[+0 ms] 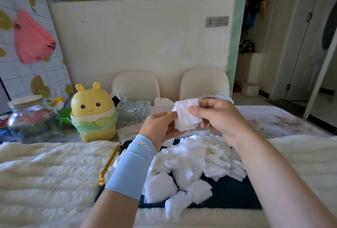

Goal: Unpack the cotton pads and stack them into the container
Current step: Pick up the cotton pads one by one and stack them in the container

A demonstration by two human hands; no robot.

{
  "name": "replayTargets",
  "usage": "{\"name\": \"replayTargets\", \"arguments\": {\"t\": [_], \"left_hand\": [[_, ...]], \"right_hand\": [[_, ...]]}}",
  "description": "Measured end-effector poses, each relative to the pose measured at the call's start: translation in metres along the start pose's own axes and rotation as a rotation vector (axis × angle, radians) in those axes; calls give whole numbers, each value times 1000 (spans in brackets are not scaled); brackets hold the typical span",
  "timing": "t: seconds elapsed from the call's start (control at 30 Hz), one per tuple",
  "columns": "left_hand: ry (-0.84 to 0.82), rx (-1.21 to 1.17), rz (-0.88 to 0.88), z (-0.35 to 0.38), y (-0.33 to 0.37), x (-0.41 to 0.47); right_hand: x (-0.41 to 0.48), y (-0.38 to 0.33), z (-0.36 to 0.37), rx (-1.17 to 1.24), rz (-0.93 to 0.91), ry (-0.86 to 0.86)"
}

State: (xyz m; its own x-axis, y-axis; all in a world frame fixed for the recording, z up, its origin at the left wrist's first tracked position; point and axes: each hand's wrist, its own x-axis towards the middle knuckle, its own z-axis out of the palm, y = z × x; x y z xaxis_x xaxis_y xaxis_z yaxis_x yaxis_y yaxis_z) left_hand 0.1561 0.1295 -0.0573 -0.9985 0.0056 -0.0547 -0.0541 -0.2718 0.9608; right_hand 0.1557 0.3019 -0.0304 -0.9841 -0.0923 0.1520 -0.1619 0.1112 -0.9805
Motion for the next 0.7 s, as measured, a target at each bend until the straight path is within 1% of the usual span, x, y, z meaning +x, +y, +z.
{"name": "replayTargets", "arguments": {"t": [0.1,0.17,0.23,0.33,0.4,0.47,0.5,0.53,0.6,0.63,0.67,0.7], "left_hand": [[-75,-8,9,1,2,-2],[-93,2,17,1,1,-3],[-97,1,19,1,1,-2],[-159,3,15,2,5,-5],[-188,90,38,2,7,-7],[-146,176,86,1,6,-6],[-105,190,99,-1,5,-5],[-57,190,104,-4,5,-4],[52,196,109,-9,7,-1],[100,200,115,-13,9,0],[132,199,118,-16,9,1],[153,196,118,-19,10,2]], "right_hand": [[2,6,9,-98,-23,87],[4,10,12,-159,-27,159],[6,12,13,-170,-20,197],[7,11,12,-110,3,176],[7,10,12,-30,36,141],[7,11,11,39,52,113],[7,12,10,21,43,116],[7,15,9,-50,14,132],[8,18,4,-348,-142,143],[9,18,1,-534,-224,75],[7,18,-1,-694,-267,-56],[5,18,-1,-820,-248,-218]]}}
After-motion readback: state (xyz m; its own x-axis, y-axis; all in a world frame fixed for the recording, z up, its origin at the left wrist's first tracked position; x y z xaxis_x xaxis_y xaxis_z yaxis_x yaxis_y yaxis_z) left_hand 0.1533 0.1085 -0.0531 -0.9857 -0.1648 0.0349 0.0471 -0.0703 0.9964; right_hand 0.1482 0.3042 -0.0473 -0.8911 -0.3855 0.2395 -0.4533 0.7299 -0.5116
